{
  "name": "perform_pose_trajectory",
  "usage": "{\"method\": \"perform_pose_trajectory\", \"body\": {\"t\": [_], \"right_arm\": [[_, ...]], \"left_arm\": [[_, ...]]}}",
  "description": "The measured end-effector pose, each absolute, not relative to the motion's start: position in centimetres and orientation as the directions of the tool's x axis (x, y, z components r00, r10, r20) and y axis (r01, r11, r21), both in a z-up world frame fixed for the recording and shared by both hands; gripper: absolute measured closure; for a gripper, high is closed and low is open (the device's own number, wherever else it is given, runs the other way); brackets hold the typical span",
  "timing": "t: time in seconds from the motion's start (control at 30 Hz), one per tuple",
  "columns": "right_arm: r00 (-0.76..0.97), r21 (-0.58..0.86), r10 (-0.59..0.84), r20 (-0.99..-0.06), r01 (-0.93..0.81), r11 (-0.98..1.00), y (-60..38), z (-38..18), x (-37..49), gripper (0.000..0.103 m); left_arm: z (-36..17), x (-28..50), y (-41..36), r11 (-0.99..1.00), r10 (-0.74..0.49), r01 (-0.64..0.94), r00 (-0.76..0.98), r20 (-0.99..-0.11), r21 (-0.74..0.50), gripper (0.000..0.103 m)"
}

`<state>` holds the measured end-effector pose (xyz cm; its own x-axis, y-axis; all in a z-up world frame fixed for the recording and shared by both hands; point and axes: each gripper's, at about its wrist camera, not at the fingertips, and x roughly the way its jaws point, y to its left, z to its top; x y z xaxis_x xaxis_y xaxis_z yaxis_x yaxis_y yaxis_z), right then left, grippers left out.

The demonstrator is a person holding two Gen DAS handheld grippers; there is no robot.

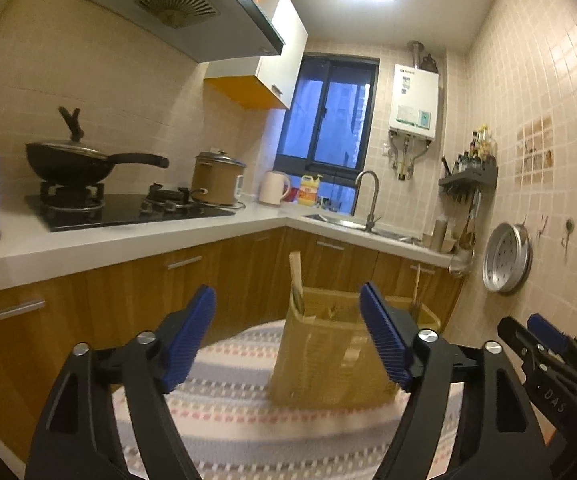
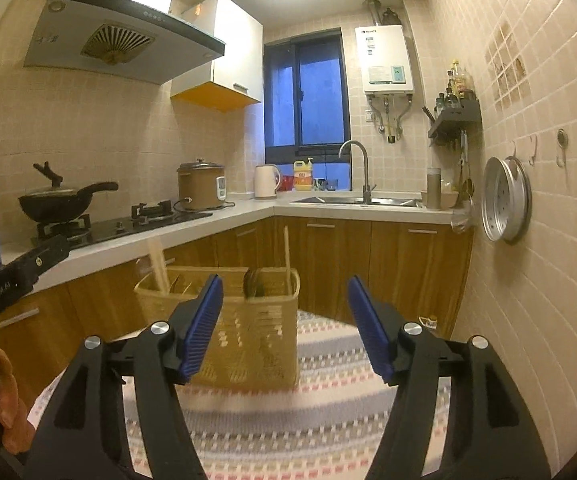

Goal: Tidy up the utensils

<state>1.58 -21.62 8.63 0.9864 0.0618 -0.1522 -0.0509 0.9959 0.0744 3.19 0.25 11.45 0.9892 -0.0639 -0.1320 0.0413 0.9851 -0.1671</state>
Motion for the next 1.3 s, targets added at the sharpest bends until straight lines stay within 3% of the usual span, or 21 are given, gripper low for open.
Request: {"method": "perform_pose_trajectory", "body": {"t": [0.17,0.27,0.6,0.93,1.3], "right_arm": [[0.983,0.088,0.048,-0.179,-0.032,0.996,-21.0,6.9,-0.2,0.028],[0.979,0.08,0.03,-0.203,-0.014,0.997,-20.8,5.3,-0.8,0.025],[0.981,0.114,-0.06,-0.184,0.082,0.99,-22.0,3.0,-1.4,0.024],[0.983,0.015,-0.062,-0.171,0.065,0.998,-20.2,2.8,-1.2,0.018],[0.98,0.026,-0.082,-0.182,0.088,0.996,-20.5,2.6,-1.0,0.017]], "left_arm": [[9.8,0.8,-0.2,0.992,-0.002,-0.014,0.992,-0.129,-0.128,0.015],[8.1,-0.1,-0.3,0.993,0.054,-0.065,0.992,-0.113,-0.1,0.009],[3.9,-0.2,-2.1,0.995,0.096,-0.099,0.986,-0.138,-0.018,0.008],[3.3,0.3,-2.0,0.998,0.055,-0.058,0.983,-0.178,-0.013,0.008],[3.2,0.5,-2.8,0.998,0.058,-0.053,0.98,-0.191,0.031,0.008]]}}
